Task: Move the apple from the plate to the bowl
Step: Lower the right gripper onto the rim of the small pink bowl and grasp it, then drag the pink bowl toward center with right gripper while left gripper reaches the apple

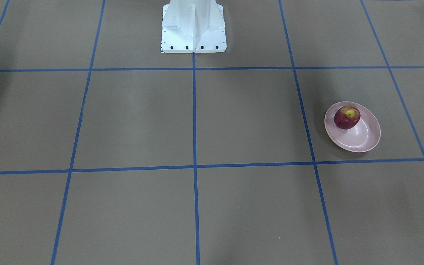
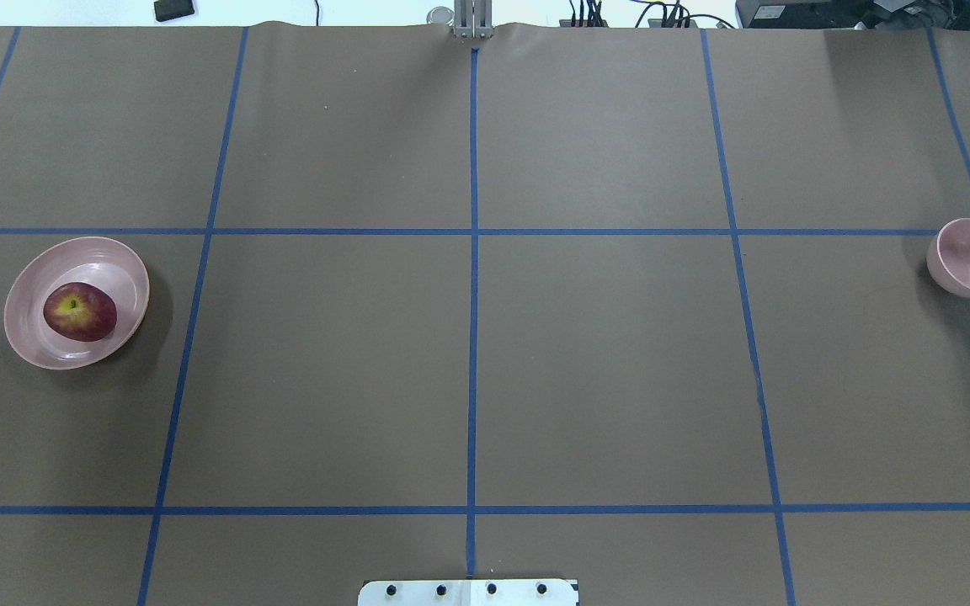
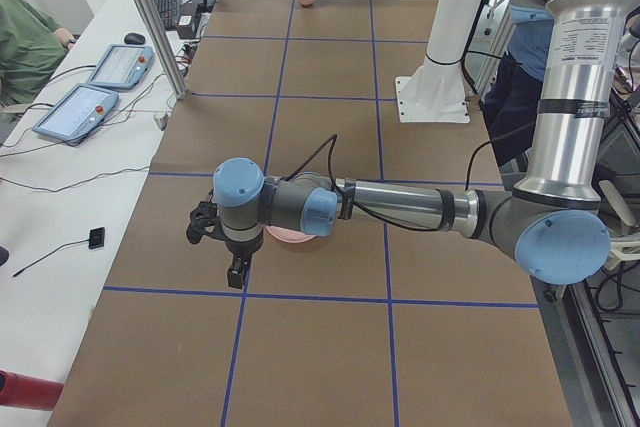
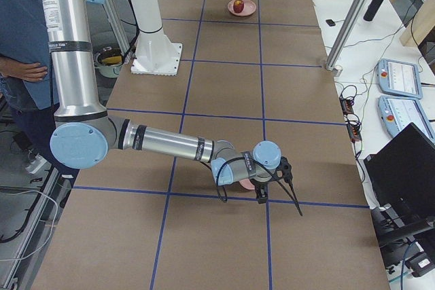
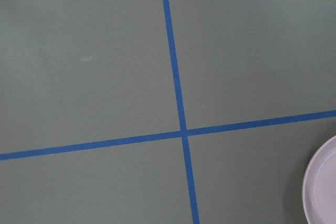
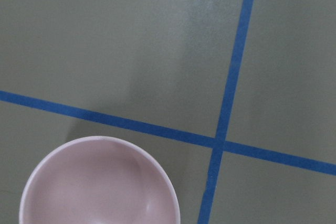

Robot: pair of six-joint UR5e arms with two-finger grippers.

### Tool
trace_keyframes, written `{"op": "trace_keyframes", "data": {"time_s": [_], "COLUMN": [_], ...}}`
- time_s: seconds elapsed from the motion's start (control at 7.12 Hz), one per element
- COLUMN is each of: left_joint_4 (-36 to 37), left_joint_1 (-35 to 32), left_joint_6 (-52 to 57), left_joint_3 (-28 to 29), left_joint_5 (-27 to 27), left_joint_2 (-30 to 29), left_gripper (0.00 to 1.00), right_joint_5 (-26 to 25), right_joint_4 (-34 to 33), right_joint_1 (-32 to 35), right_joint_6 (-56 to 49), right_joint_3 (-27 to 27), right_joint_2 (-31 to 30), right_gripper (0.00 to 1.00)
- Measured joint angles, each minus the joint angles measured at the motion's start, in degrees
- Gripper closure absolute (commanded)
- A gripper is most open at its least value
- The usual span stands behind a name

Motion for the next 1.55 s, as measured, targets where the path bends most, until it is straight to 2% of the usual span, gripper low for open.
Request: {"op": "trace_keyframes", "data": {"time_s": [0.14, 0.28, 0.42, 0.56, 1.12, 1.26, 1.55], "left_joint_4": [0.0, 0.0, 0.0, 0.0, 0.02, 0.08, 0.09], "left_joint_1": [0.0, 0.0, 0.0, 0.0, 0.0, 0.0, 0.05], "left_joint_6": [0.02, 0.03, 0.05, 0.09, 0.16, 0.12, 0.13], "left_joint_3": [0.0, 0.0, 0.0, 0.0, 0.0, 0.0, 0.03], "left_joint_5": [0.02, 0.03, 0.03, 0.03, 0.01, 0.05, 0.19], "left_joint_2": [0.0, 0.0, 0.0, 0.0, 0.09, -0.08, -0.39], "left_gripper": [0.02, 0.02, 0.02, 0.02, 0.02, 0.02, 0.02], "right_joint_5": [-0.02, -0.07, -0.09, -0.08, 0.22, 1.5, 8.36], "right_joint_4": [0.0, 0.0, -0.01, -0.01, -0.01, -0.01, -0.22], "right_joint_1": [-0.82, -1.38, -1.69, -1.9, -2.1, -2.07, -1.33], "right_joint_6": [0.22, 0.53, 0.78, 1.33, 4.36, 5.48, 9.28], "right_joint_3": [-0.58, -1.14, -1.58, -1.74, -1.16, -0.86, 0.6], "right_joint_2": [0.03, 0.09, 0.13, 0.15, 0.46, 0.82, 3.16], "right_gripper": [0.06, 0.2, 0.94, 1.0, 1.0, 1.0, 1.0]}}
